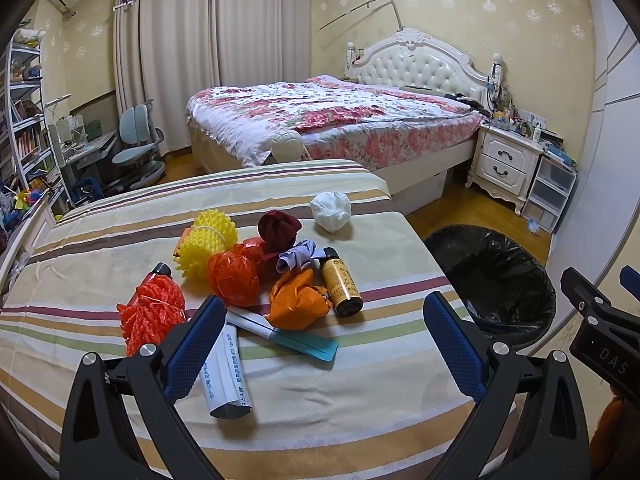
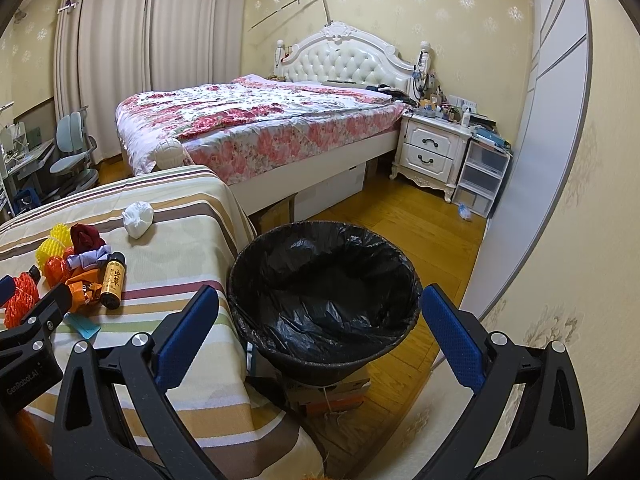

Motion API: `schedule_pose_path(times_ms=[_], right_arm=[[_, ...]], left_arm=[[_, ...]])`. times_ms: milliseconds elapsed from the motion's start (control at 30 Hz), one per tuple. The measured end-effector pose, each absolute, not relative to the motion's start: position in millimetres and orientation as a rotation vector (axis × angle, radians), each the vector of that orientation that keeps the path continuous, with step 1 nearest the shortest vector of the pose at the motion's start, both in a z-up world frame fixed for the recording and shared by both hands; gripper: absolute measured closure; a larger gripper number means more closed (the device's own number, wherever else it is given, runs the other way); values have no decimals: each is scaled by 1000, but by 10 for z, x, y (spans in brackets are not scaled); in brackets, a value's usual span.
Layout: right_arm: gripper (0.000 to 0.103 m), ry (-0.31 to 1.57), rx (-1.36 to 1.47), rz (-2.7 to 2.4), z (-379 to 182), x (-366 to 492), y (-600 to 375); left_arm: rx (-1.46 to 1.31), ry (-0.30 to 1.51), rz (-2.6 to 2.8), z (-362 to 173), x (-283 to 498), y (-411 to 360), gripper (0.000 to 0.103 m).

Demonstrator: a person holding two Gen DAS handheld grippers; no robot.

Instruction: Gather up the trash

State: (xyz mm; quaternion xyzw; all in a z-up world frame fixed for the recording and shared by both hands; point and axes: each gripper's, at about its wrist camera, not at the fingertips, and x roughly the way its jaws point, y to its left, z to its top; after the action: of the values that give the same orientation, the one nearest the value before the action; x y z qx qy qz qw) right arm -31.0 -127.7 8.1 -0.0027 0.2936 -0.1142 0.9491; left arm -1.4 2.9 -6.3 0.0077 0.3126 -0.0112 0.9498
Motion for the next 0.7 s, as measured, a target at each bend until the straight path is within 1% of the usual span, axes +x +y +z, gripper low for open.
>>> schedule_pose_path(times_ms=[567,600,667,700], right_arm=[[5,613,0,-234,-35,-340,-1267],[6,613,1,-236,-44,-338,-1255],[15,620,7,-230,-60,-347,-1243],[22,628,15,-227,-60,-339,-1239]], left_arm=[[20,641,-28,-141,-78,21,6],[21,640,-26,-137,-74,19,6],[23,638,-29,-136,-90,23,7],[24,636,-29,-127,-103,35,7]])
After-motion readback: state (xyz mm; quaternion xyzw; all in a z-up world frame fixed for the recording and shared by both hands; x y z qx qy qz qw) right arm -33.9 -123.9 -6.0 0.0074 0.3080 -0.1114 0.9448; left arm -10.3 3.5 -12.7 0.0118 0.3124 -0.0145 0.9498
